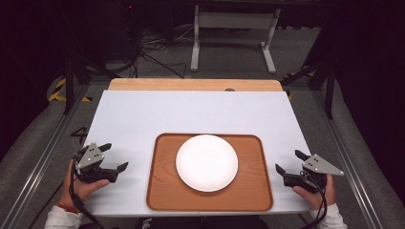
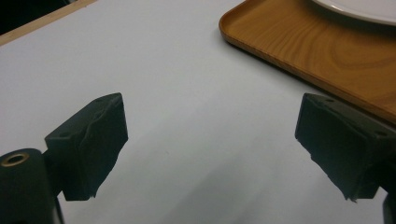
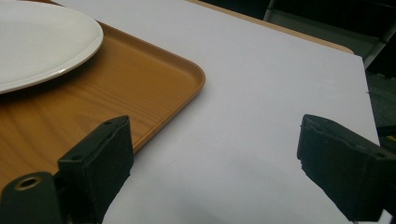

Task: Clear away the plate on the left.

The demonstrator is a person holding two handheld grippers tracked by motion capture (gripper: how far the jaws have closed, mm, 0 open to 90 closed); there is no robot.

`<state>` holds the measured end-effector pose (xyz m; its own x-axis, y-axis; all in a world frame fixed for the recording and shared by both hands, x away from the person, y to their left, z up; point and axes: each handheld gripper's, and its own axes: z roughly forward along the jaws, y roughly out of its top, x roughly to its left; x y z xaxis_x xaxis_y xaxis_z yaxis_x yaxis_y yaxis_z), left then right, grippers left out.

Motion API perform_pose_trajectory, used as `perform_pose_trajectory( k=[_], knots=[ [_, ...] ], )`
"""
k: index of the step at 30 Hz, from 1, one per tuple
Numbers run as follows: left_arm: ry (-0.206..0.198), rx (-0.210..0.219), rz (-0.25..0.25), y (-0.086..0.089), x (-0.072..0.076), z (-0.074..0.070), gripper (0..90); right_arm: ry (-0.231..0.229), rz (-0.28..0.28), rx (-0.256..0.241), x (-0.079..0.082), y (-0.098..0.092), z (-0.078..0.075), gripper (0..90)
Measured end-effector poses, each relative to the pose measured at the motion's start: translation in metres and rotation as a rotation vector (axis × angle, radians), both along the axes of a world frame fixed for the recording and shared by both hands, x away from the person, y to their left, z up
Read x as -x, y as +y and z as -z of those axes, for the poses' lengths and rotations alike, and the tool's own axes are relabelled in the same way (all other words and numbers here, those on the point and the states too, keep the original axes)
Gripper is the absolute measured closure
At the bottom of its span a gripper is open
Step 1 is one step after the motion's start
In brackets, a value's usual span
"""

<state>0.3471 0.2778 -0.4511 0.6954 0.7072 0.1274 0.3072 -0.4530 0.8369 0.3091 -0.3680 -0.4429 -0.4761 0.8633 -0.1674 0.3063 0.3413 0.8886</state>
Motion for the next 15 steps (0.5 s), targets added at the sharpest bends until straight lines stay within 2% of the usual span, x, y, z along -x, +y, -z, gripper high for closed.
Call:
perform_pose_trajectory(
  k=[7,15],
  knots=[
    [0.010,-0.009,0.001,-0.0017,0.0003,0.0013,10.2,0.004,-0.004,-0.002,-0.0009,0.0008,0.0005,11.2],
    [-0.001,-0.009,0.001,-0.0035,-0.0001,-0.0004,10.1,0.004,0.003,-0.007,-0.0002,-0.0017,0.0012,11.2]
  ],
)
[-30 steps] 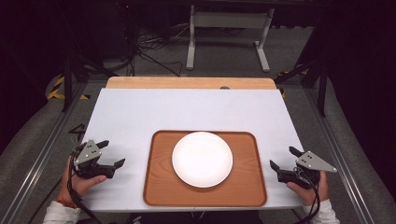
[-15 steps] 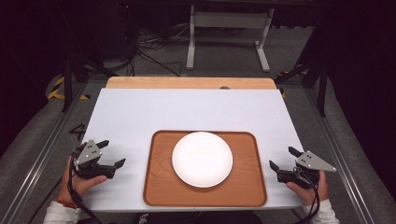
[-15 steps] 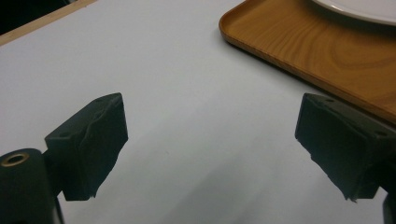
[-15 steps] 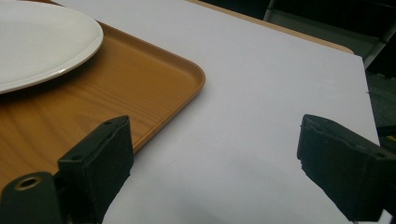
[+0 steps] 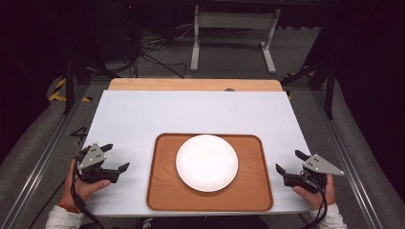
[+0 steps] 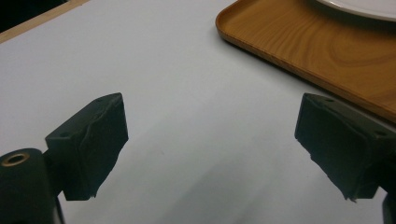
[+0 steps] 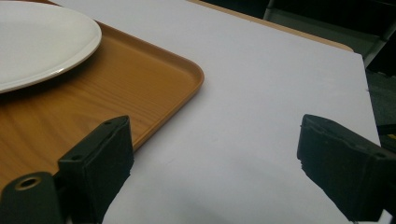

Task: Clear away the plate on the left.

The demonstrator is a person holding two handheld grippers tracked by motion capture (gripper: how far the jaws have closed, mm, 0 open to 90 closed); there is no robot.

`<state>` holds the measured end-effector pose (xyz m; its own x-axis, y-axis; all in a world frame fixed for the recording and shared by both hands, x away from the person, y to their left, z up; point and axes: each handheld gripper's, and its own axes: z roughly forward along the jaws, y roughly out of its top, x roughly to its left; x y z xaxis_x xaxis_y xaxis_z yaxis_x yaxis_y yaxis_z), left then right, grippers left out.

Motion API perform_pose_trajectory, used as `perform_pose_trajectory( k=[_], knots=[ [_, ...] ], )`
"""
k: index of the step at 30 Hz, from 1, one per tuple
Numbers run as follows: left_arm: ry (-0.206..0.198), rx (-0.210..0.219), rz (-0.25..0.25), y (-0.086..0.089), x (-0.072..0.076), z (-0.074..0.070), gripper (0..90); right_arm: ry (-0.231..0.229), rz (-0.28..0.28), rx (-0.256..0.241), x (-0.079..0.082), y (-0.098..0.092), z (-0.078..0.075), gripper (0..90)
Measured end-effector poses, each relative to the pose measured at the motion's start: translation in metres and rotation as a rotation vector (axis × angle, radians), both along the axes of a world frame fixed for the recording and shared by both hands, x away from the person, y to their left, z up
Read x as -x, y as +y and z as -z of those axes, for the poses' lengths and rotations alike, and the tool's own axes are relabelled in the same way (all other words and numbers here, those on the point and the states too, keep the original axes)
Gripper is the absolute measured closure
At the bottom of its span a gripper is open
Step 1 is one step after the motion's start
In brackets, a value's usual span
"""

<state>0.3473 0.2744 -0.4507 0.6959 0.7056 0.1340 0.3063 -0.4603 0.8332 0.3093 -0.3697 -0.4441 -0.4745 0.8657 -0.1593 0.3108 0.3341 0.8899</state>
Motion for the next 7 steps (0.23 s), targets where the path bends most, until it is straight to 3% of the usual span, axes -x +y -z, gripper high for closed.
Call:
perform_pose_trajectory(
  k=[7],
  knots=[
    [0.010,-0.007,0.012,-0.0026,-0.0029,0.0021,10.0,-0.006,0.016,-0.011,0.0026,-0.0017,-0.0025,11.2]
  ],
)
